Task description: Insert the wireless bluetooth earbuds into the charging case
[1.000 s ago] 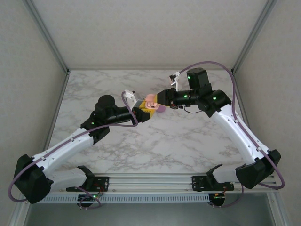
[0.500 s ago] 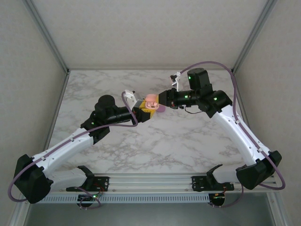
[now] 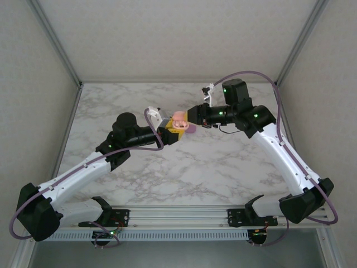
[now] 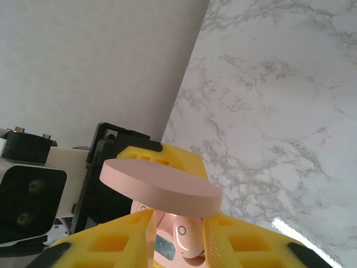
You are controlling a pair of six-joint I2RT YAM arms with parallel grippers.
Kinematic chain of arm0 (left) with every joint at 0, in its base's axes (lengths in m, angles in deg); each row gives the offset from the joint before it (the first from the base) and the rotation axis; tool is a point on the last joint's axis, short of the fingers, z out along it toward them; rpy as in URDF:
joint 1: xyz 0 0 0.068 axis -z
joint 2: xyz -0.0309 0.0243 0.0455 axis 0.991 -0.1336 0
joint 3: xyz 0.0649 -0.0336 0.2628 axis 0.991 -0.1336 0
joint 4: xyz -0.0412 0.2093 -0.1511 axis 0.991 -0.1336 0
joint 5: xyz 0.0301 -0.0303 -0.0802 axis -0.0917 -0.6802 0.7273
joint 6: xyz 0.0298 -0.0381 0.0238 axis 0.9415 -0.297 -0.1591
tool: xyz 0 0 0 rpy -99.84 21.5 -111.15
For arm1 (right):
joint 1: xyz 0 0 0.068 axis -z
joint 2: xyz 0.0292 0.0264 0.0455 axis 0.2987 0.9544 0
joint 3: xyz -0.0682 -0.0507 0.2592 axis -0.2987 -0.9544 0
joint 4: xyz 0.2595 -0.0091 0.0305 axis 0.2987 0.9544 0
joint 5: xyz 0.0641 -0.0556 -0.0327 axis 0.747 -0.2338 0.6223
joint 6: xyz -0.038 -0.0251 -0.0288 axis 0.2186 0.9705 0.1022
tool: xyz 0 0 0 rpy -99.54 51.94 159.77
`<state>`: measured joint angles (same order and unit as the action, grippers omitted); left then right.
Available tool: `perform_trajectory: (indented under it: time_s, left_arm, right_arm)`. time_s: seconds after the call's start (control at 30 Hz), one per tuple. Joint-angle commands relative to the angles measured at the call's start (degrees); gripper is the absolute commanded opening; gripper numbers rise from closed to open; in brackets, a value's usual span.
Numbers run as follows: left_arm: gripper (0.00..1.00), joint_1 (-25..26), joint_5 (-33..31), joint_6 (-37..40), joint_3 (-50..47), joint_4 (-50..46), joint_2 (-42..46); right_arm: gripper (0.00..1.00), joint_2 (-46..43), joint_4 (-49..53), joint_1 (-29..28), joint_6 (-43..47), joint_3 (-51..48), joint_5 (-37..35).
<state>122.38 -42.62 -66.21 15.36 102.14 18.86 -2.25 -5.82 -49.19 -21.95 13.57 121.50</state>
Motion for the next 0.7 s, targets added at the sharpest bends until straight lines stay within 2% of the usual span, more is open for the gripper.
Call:
perform_trajectory:
  time_s: [0.0, 0.13, 0.33, 0.53, 0.67]
  left_arm:
    - [0.24, 0.73, 0.15, 0.84, 2.1, 1.97, 0.6]
    - [0.24, 0.73, -0.61, 1.04, 2.03, 1.96, 0.91]
    - [0.24, 0.73, -1.37, 1.69, 1.88, 1.44, 1.26]
    - [0.24, 0.9, -1.9, 2.94, 1.83, 0.07, 1.86]
    - [0.24, 1.15, -1.9, 3.33, 1.67, -0.51, 1.95]
  right_arm:
    - [0.3, -0.05, 0.65, -0.38, 1.18, 2.25, -0.11]
    - [0.32, -1.63, 1.71, -0.41, 2.12, 2.06, -1.51]
    - [0.35, -5.76, 4.1, -0.28, 3.69, 1.65, -9.52]
    - [0.49, -9.39, 1.21, 0.37, 1.8, -0.29, -17.69]
    - [0.57, -8.78, -0.77, 1.05, -0.4, -0.01, -18.49]
